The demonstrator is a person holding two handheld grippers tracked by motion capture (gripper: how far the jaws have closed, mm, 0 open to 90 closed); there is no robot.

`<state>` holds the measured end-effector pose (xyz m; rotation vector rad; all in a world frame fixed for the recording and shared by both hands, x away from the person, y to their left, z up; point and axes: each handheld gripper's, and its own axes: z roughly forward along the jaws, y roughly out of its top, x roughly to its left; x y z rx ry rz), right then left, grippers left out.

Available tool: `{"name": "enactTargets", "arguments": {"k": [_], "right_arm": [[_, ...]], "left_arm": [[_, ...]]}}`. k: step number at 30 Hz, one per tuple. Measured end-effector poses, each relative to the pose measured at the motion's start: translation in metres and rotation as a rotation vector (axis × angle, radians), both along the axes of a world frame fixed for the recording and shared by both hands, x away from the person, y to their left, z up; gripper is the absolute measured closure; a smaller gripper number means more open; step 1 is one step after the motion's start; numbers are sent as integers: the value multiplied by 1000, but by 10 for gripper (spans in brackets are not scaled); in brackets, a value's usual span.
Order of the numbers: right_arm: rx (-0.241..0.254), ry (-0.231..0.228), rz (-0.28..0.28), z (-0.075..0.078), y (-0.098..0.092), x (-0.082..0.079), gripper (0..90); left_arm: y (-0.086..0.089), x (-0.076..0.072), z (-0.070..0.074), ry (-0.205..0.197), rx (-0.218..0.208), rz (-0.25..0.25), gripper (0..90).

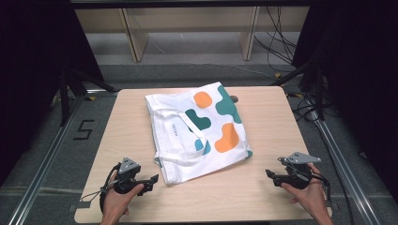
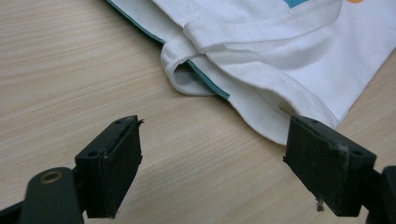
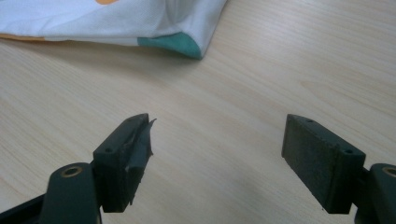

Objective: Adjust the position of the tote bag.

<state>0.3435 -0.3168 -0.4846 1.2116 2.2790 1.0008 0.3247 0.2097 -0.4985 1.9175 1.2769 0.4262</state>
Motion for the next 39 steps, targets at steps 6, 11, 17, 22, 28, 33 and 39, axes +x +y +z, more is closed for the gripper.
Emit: {"name": "enactTargets", "arguments": {"k": [6, 11, 17, 22, 28, 33, 39], "right_arm": [[5, 11, -6, 0, 1, 0, 250], [-16, -12, -36, 0, 2, -1, 257], [17, 11, -26, 0, 4, 0, 260], [0, 5, -12, 1, 4, 1, 262], [-5, -25, -17, 0, 5, 2, 268], [-8, -17, -29, 0, 6, 2, 268], [-14, -21, -27, 0, 6, 3, 269]], "left_arm": [[-2, -1, 2, -8, -12, -9, 193], [-4, -3, 3, 5, 1, -32, 231], [-14, -5, 3, 5, -6, -63, 276], [-24, -8, 4, -1, -34, -87, 309], [-30, -7, 5, -3, -69, -106, 360], [-39, -6, 4, -4, -99, -114, 403], [-51, -3, 1, 52, -36, -171, 419]]}}
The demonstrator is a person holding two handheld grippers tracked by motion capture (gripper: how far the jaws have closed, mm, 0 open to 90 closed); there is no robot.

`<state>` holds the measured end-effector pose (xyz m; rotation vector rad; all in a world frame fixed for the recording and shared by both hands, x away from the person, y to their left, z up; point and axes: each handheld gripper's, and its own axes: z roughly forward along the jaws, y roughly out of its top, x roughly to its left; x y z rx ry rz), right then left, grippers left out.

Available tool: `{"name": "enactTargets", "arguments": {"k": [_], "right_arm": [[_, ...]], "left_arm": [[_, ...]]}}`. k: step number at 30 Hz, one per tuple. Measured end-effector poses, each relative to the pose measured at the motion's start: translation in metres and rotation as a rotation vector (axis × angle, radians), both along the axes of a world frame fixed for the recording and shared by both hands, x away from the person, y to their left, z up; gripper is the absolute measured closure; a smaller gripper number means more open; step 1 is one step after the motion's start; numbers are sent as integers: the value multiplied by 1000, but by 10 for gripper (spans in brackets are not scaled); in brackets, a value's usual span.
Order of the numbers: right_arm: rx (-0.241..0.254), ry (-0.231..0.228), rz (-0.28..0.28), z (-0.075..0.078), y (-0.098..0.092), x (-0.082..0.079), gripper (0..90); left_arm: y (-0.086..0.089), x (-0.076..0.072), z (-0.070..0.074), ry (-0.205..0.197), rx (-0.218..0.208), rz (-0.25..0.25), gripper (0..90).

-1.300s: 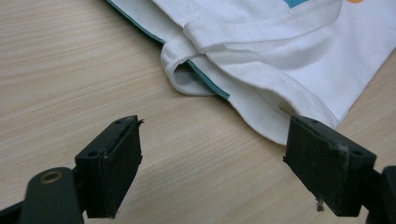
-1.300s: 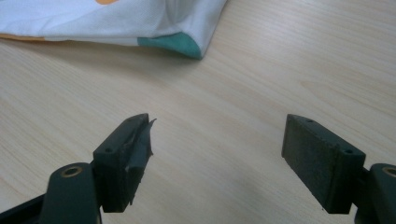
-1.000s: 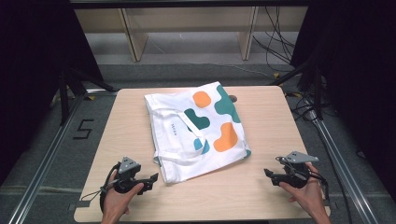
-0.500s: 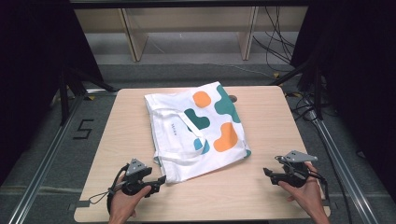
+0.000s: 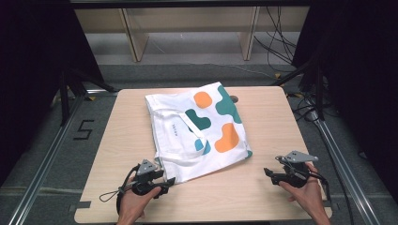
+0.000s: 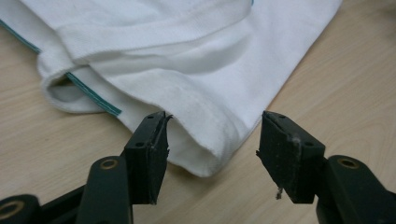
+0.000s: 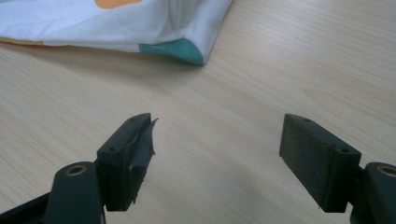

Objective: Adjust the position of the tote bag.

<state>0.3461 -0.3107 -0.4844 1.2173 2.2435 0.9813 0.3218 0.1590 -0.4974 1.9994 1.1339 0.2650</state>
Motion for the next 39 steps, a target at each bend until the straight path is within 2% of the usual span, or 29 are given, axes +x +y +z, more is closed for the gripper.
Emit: {"name": "enactTargets", "arguments": {"k": [3, 5, 6, 7, 10, 11, 12, 13, 14, 15, 16, 17, 22, 23, 25, 26, 27, 29, 30, 31, 32, 33, 34, 35, 36, 37, 38, 39], "right_arm": [[3, 0, -1, 0, 0, 0, 270], [-1, -8, 11, -1, 0, 1, 276], [2, -10, 28, -1, 0, 2, 276], [-5, -17, 13, 0, 0, 1, 276], [10, -8, 27, -1, 0, 1, 281], [16, 1, 9, 0, 1, 0, 284], [25, 5, 26, 0, 1, 1, 286], [20, 15, 32, 1, 1, 1, 296], [18, 14, 34, 1, 2, 1, 302], [18, 14, 34, 1, 2, 1, 302], [23, 4, 5, 1, 4, -1, 305], [13, -15, 21, 1, 3, 1, 309], [21, -5, 14, 2, 4, 1, 317], [11, -13, 20, 3, 2, 2, 321], [23, -6, 27, 2, 2, 2, 321], [23, -6, 27, 2, 2, 2, 321], [26, -9, 1, 3, 3, 1, 322], [20, -16, 6, 4, 2, 2, 324], [20, -16, 6, 4, 2, 2, 324], [28, -21, 6, 5, 0, 2, 325], [28, -21, 6, 5, 0, 2, 325], [31, -18, 8, 5, 0, 2, 326], [32, -21, 6, 7, -2, 2, 328], [28, -31, -6, 8, -5, 2, 330], [28, -31, -6, 8, -5, 2, 330], [35, -33, -14, 9, -8, 2, 331], [35, -33, -14, 9, -8, 2, 331], [36, -46, -23, 10, -12, 3, 334]], "left_arm": [[-5, 1, -4, 37, 0, 9, 428], [-6, 0, -5, 40, -7, -2, 471], [-6, 0, -5, 39, 27, -16, 483], [-7, 0, -5, 35, 31, -10, 509], [-8, 0, -6, 37, 30, -4, 632], [-7, 0, -6, 25, 27, -9, 632], [-7, 1, -6, 4, 15, -24, 687], [-9, 0, -7, 10, -7, -31, 765], [-11, -1, -8, -9, -4, -42, 773], [-11, -1, -8, -9, -4, -42, 781], [-14, -1, -7, -10, -12, -70, 787], [-18, -2, -7, -14, -22, -74, 793], [-33, -4, -7, -16, -14, -116, 802], [-43, -5, -8, -21, -26, -132, 803], [-54, -5, -8, -27, -24, -146, 806], [-54, -5, -8, -27, -24, -146, 806], [-60, -5, -8, -27, -34, -154, 806], [-82, -4, -9, -36, -63, -177, 807], [-82, -4, -9, -36, -63, -177, 807], [-99, -4, -9, -42, -72, -193, 806], [-99, -4, -9, -42, -72, -193, 806], [-106, -4, -8, -46, -56, -218, 806], [-114, -4, -8, -51, -52, -234, 805], [-131, -3, -9, -60, -57, -252, 804], [-131, -3, -9, -60, -57, -252, 804], [-147, -3, -10, -73, -65, -255, 803], [-147, -3, -10, -73, -65, -255, 802], [-163, -2, -11, -86, -73, -264, 800]]}}
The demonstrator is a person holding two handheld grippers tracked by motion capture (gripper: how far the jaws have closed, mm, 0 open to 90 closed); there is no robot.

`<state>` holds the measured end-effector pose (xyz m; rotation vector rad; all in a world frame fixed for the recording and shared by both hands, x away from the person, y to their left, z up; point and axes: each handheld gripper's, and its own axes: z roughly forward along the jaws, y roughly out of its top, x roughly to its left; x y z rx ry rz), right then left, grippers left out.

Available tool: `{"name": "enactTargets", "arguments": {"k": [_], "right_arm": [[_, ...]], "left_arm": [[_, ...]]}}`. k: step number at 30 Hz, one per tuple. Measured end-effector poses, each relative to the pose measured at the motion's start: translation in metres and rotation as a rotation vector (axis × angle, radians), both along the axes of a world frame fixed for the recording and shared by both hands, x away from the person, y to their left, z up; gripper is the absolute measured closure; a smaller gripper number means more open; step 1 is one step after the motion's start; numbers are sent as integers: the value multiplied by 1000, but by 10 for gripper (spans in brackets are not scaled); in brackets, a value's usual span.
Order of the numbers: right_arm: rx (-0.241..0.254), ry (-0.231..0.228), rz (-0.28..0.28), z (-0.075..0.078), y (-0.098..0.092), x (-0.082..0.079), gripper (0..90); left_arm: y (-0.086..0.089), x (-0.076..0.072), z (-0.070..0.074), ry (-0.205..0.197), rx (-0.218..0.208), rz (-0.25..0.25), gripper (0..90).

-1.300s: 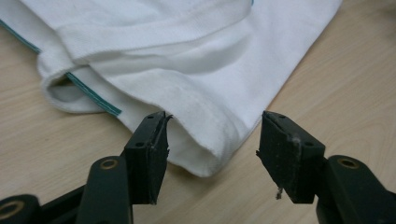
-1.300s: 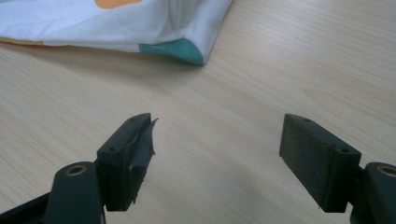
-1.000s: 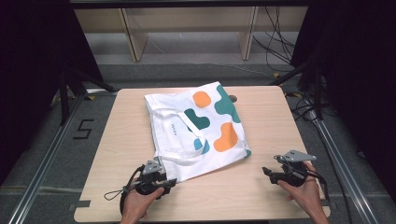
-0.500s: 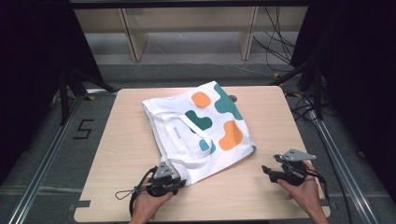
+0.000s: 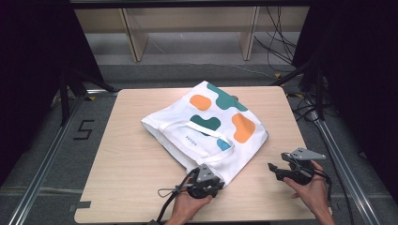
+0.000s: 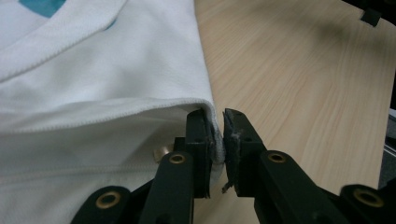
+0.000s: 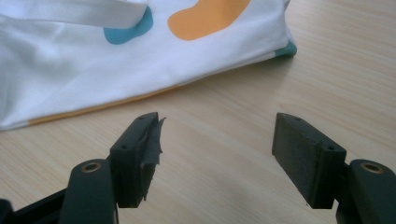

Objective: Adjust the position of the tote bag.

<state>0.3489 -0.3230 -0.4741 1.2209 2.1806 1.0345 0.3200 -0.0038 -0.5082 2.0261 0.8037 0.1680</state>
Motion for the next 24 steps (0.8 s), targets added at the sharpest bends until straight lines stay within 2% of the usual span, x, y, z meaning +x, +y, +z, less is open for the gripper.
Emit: {"name": "enactTargets", "arguments": {"k": [1, 2, 3, 4, 5, 6, 7, 8, 9, 11, 12, 13, 14, 15, 16, 17, 18, 19, 20, 21, 22, 23, 24], "right_arm": [[31, 24, -17, 0, 1, -1, 334], [9, -4, -3, 0, -3, 1, 336], [9, -4, -3, 0, -3, 1, 336], [23, 11, -4, 0, -3, 1, 339], [24, 14, -5, 0, -3, 1, 340], [22, 13, -2, 0, -3, 2, 341], [-2, 0, -3, 0, -4, 2, 341], [7, 4, 8, -1, -4, 2, 341], [0, -1, -4, -1, -3, 2, 341], [11, 25, 24, -1, -3, 2, 341], [3, 24, 25, -1, -3, 2, 342], [2, 29, 22, -1, -3, 1, 342], [2, 12, 7, -1, -3, 1, 342], [2, 12, 7, -1, -3, 1, 342], [-7, -2, 3, -1, -4, 0, 341], [-7, -2, 3, -1, -4, 0, 341], [-2, -2, 10, -1, -3, -1, 341], [16, 25, 1, -1, -1, -3, 339], [15, 4, 35, -1, -1, -3, 334], [28, 30, 39, 1, 2, -6, 332], [34, 26, 29, 3, 6, -9, 325], [34, 26, 29, 3, 6, -9, 325], [26, 5, 61, 4, 7, -8, 323]], "left_arm": [[0, 0, 0, 0, 0, 0, 799], [-13, 1, 0, -3, 23, -31, 797], [-13, 1, 0, -3, 23, -31, 796], [-27, 1, -1, -23, 32, -39, 794], [-27, 1, -1, -23, 32, -39, 791], [-41, 0, -4, -42, 27, -49, 786], [-47, 0, -4, -46, 36, -53, 781], [-54, -1, -6, -45, 27, -64, 779], [-59, -1, -8, -52, 53, -80, 772], [-62, -2, -9, -54, 48, -98, 743], [-60, -3, -7, -38, 43, -104, 706], [-60, -3, -7, -38, 43, -104, 655], [-52, -5, 0, -4, 26, -126, 591], [-52, -5, 0, -4, 26, -126, 516], [-39, -9, 10, 14, 37, -158, 449], [-39, -9, 10, 14, 37, -158, 407], [-29, -11, 15, 8, 36, -161, 407], [-22, -13, 18, 4, 27, -151, 386], [-3, -14, 25, -10, 26, -135, 357], [7, -15, 27, -4, 17, -103, 346], [18, -14, 29, -13, 9, -88, 342], [18, -14, 29, -13, 9, -88, 339], [33, -12, 31, -21, 8, -65, 339]]}}
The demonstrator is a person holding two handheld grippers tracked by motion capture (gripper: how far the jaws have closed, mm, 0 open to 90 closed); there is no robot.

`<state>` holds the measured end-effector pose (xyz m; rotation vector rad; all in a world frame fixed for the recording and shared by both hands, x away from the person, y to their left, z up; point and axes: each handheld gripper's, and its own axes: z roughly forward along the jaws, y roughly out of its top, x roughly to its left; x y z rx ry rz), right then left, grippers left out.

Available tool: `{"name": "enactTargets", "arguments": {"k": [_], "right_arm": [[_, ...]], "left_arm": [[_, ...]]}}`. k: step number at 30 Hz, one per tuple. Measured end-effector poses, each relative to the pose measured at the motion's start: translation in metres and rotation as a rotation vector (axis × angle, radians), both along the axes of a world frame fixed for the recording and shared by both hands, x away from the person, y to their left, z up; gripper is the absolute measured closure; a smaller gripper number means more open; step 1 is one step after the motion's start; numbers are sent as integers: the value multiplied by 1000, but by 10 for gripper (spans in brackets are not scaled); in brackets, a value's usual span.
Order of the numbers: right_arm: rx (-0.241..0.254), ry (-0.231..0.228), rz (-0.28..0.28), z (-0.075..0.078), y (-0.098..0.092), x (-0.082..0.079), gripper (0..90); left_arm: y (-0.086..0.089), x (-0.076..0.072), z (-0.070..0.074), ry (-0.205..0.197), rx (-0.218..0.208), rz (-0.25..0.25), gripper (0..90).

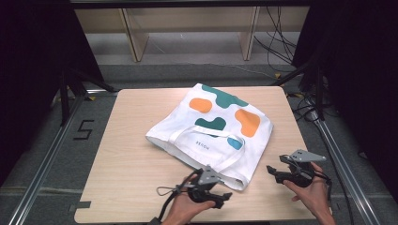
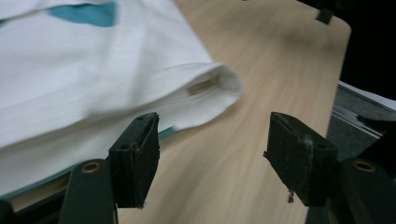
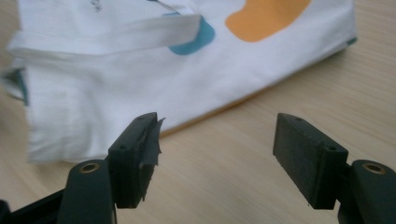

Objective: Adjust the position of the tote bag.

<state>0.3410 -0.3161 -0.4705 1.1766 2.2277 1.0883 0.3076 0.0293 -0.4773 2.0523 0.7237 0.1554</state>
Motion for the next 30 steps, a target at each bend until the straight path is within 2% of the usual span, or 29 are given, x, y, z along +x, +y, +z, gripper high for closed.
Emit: {"name": "enactTargets", "arguments": {"k": [1, 2, 3, 4, 6, 7, 8, 9, 10, 11, 12, 13, 14, 15, 16, 17, 18, 19, 20, 21, 22, 23, 24, 26, 27, 29, 30], "right_arm": [[27, 33, -5, 3, 6, -4, 315], [26, 25, 22, 5, 12, -6, 303], [26, 25, 22, 5, 12, -6, 303], [27, 11, 65, 8, 20, -8, 290], [19, 3, 86, 9, 25, -9, 285], [30, 19, 98, 10, 32, -12, 283], [-1, 0, 142, 12, 42, -15, 264], [5, 1, 160, 13, 48, -17, 261], [-2, 0, 179, 13, 54, -19, 248], [-2, 0, 179, 13, 54, -19, 248], [-11, 5, 216, 13, 66, -22, 237], [-11, 5, 216, 13, 66, -22, 237], [-22, 0, 224, 14, 72, -24, 228], [-48, 15, 242, 13, 84, -28, 222], [-71, 5, 258, 12, 89, -27, 221], [-71, 5, 258, 12, 89, -27, 221], [-123, -2, 262, 8, 98, -27, 225], [-149, -2, 263, 6, 101, -26, 227], [-168, 29, 259, 3, 104, -26, 234], [-168, 29, 259, 3, 104, -26, 234], [-210, 33, 264, -2, 109, -22, 266], [-210, 33, 264, -2, 109, -22, 266], [-256, 37, 246, -9, 112, -18, 282], [-272, 34, 252, -10, 113, -16, 303], [-305, 31, 241, -14, 114, -12, 310], [-293, 50, 240, -15, 115, -9, 339], [-293, 49, 236, -17, 116, -7, 389]], "left_arm": [[13, 2, 2, -14, 30, 20, 337], [35, 7, 2, -45, 47, 76, 337], [35, 7, 2, -45, 47, 76, 335], [46, 9, 1, -29, 38, 121, 333], [67, 16, 0, -56, 61, 168, 331], [75, 17, -1, -34, 45, 215, 327], [94, 22, -1, -56, 103, 243, 321], [94, 22, -1, -56, 103, 243, 320], [106, 25, -3, -54, 108, 293, 317], [106, 25, -3, -54, 108, 293, 313], [118, 28, -3, -57, 134, 317, 313], [118, 28, -3, -57, 134, 317, 311], [122, 30, -3, -61, 141, 339, 311], [131, 32, -2, -56, 167, 350, 302], [133, 33, -3, -46, 147, 366, 297], [133, 33, -3, -46, 147, 366, 297], [136, 34, -4, -46, 156, 378, 292], [140, 35, -4, -52, 182, 405, 282], [143, 37, -4, -45, 183, 409, 275], [143, 37, -4, -45, 183, 409, 273], [147, 39, -6, -38, 184, 423, 268], [147, 39, -6, -38, 184, 423, 260], [151, 41, -7, -32, 205, 421, 254], [152, 41, -8, -25, 204, 426, 251], [151, 42, -10, -24, 175, 439, 251], [152, 43, -11, -22, 184, 455, 243], [154, 44, -11, -24, 202, 438, 243]]}}
